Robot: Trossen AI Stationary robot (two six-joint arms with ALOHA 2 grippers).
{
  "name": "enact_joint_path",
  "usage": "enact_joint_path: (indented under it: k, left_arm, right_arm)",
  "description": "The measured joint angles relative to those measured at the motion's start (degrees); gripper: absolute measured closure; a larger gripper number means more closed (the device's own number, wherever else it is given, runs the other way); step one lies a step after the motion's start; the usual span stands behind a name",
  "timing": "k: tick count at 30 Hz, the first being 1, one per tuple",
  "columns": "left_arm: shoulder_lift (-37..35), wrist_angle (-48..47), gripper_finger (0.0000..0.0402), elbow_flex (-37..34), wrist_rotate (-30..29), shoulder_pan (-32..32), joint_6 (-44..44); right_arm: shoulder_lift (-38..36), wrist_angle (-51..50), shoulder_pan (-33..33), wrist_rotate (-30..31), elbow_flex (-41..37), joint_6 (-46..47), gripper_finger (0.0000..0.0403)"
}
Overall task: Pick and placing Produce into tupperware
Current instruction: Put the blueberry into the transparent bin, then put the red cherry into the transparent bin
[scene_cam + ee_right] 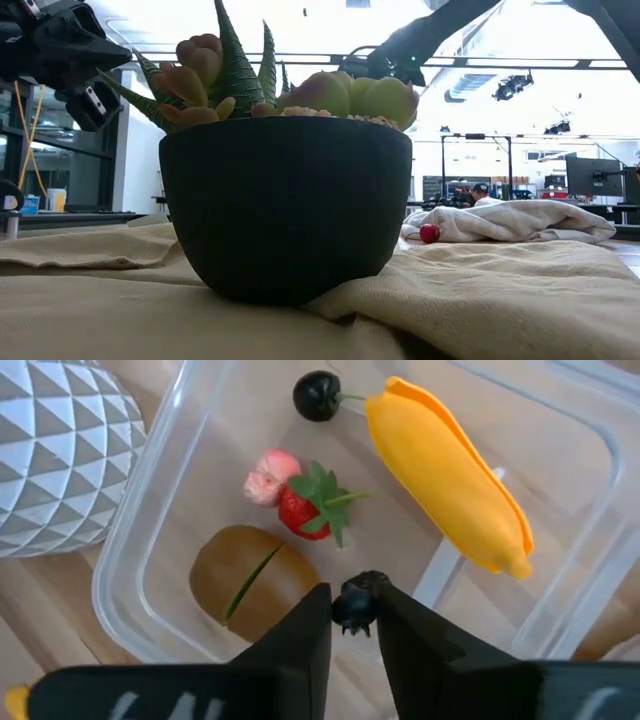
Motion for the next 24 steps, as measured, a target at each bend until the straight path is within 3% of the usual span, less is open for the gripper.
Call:
enact_joint_path:
  k: [6,16,24]
  left_arm:
    - [0.0,0.0,0.0401,0.0,0.0,0.0,0.0]
    - [0.0,0.0,0.0401,0.0,0.0,0.0,0.0]
    - [0.0,0.0,0.0401,0.0,-0.01,0.02,0.0]
  right_arm:
    - [0.0,0.02,0.02,0.0,-0.04,-0.27,0.0307]
    - [-1.85,4.98,0.06,1.99,-0.17,-1.4,0.0304]
    - [-8.7,6.55,0.72,11.04,-1.31,0.82,0.0304]
